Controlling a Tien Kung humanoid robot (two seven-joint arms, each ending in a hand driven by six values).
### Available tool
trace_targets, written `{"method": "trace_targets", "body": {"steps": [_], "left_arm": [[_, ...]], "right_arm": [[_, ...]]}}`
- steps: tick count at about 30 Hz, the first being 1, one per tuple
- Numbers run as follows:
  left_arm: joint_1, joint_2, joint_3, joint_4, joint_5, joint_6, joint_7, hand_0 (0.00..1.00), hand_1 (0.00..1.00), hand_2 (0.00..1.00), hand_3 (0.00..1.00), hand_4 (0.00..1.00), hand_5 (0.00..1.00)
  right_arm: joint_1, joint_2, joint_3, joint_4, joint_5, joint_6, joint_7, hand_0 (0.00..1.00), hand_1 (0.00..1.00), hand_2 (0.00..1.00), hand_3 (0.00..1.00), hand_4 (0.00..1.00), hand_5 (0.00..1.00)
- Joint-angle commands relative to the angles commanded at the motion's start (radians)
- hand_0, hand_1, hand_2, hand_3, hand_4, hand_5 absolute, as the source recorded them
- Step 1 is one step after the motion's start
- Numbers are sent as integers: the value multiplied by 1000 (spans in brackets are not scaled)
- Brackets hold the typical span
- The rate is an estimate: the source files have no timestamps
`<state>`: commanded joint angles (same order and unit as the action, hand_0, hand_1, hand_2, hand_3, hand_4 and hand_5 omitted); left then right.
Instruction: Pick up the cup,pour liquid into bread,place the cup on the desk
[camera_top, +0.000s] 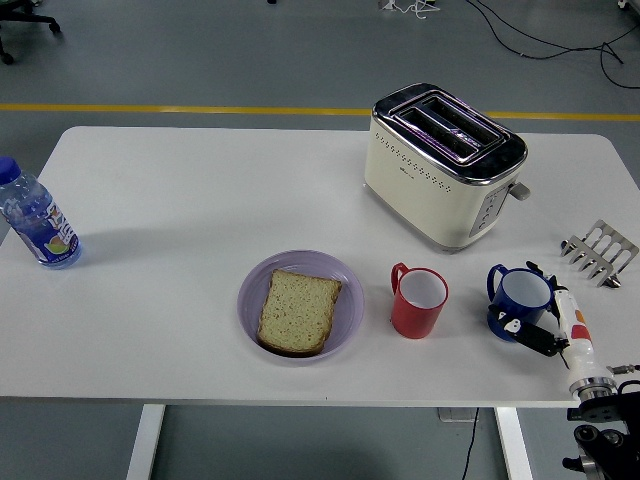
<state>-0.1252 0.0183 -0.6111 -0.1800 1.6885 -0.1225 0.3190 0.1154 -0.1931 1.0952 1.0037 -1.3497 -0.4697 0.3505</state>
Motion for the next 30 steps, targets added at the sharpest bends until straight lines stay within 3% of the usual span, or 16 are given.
{"method": "trace_targets", "body": {"steps": [3, 4, 21, 22, 27, 28, 30], "left_arm": [[0, 0, -1, 0, 2, -1, 0, 376, 362, 463, 615, 341, 998], [0, 0, 0, 0, 2, -1, 0, 376, 361, 464, 615, 342, 998], [-1, 0, -1, 0, 4, 3, 0, 376, 361, 463, 615, 342, 998], [-1, 1, 1, 0, 1, 3, 0, 375, 361, 465, 615, 342, 998], [-1, 0, 4, 0, -1, 2, 0, 375, 361, 465, 615, 342, 998], [-1, 0, 5, 0, -2, 2, 0, 375, 361, 466, 615, 343, 998], [-1, 1, 9, 0, -5, 2, 0, 375, 361, 466, 615, 343, 998]], "right_arm": [[1, 0, 1, 1, 1, -7, 7, 600, 578, 835, 998, 853, 2], [1, 0, 1, 2, 4, -8, 9, 615, 607, 889, 998, 871, 2], [-2, 0, 0, 4, 2, -8, 8, 646, 631, 896, 998, 894, 2], [0, 1, -1, 3, 0, -6, 7, 693, 652, 902, 998, 901, 2], [5, 3, -1, 3, -6, -13, 8, 693, 652, 902, 998, 901, 2], [6, 4, -1, 3, -6, -14, 9, 756, 700, 929, 998, 903, 2], [7, 4, -1, 3, -7, -15, 8, 756, 700, 929, 998, 903, 2]]}}
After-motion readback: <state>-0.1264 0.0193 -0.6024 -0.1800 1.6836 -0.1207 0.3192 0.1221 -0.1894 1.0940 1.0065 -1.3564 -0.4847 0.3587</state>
